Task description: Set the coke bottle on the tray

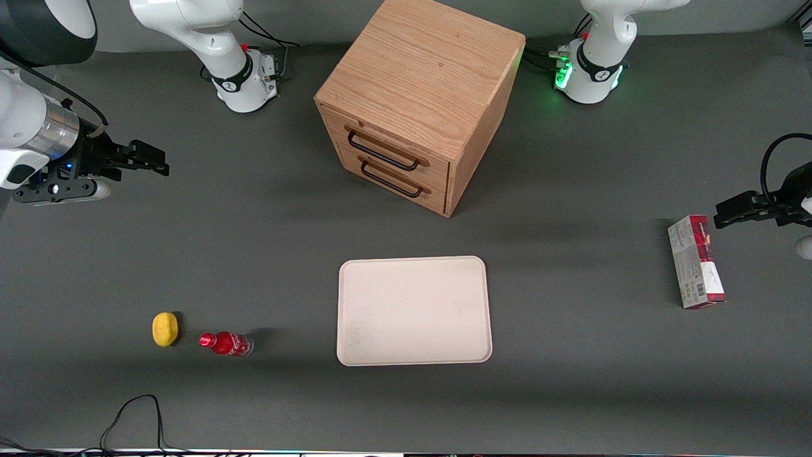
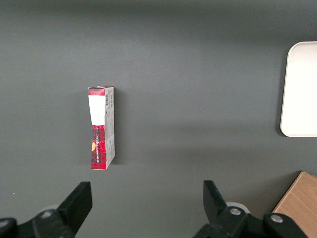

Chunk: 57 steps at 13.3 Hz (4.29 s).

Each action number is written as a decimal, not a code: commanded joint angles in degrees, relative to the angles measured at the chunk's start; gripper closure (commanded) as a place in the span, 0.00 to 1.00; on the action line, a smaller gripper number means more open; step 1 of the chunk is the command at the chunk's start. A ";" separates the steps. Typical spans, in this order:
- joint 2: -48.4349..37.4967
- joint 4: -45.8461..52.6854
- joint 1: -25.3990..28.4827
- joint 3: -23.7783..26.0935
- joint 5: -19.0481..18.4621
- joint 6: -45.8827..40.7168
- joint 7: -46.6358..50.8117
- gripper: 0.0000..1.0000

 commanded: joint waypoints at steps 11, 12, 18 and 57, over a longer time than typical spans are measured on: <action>4.18 9.34 -0.85 0.28 -0.65 -6.64 -1.13 0.00; 4.18 9.34 -0.85 0.28 -0.74 -6.73 -1.12 0.00; 4.96 9.95 -0.59 0.36 -0.65 -6.73 -1.04 0.00; 55.24 45.82 2.31 0.10 -2.15 18.41 4.05 0.84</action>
